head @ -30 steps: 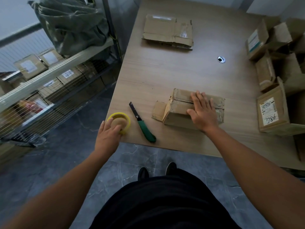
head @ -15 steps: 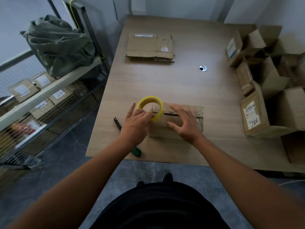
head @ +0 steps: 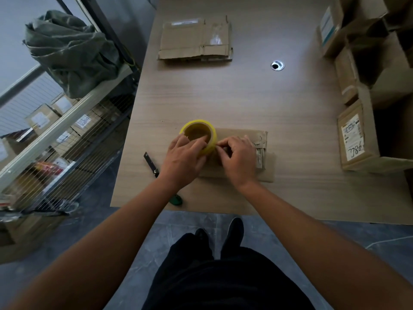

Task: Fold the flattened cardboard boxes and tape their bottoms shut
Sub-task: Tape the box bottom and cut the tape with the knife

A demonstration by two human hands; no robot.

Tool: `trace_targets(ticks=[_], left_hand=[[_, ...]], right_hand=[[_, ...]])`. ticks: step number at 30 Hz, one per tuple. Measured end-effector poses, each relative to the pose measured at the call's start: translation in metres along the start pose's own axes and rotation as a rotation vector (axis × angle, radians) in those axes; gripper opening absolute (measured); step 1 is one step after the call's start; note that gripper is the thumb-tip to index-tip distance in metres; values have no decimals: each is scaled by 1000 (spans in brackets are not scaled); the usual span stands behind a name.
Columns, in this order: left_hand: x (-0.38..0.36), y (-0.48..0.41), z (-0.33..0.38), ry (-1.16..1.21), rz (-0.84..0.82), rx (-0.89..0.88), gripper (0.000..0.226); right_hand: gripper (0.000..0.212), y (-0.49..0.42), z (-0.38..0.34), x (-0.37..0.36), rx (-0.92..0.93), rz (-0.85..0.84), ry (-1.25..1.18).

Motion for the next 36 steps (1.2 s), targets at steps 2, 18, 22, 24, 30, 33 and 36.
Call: trace_targets(ticks=[2, 18, 22, 24, 30, 33, 36], left_hand=[[-1, -3, 1, -18, -26, 9, 45], [-3, -18, 3, -146, -98, -101, 47], [-3, -19, 6, -145, -89, -128, 46], [-4, -19, 6, -137, -91, -127, 45], [-6, -17, 6, -134, -109, -118, 45], [-7, -18, 4, -135, -128, -117, 44], [-7, -19, 3, -153, -132, -124, 45]], right_hand=[[5, 2, -3, 1, 27, -3, 11], [20, -15, 118, 68, -777, -350, -596], [19, -10, 125, 59, -794, -371, -702], [21, -13, 129, 57, -757, -325, -697], [21, -20, 128, 58, -614, -261, -655], [23, -16, 140, 41, -734, -286, -651], [26, -14, 146, 24, -831, -347, -687]])
Point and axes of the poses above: each hand's wrist, its own y-axis away from the middle knuckle, its own x-axis out of the back of the hand, z = x × y, the point moved 9 cm from there along -y, towards the middle knuckle, and after that the axes turned 15 degrees about -x, right-handed, at the moved point
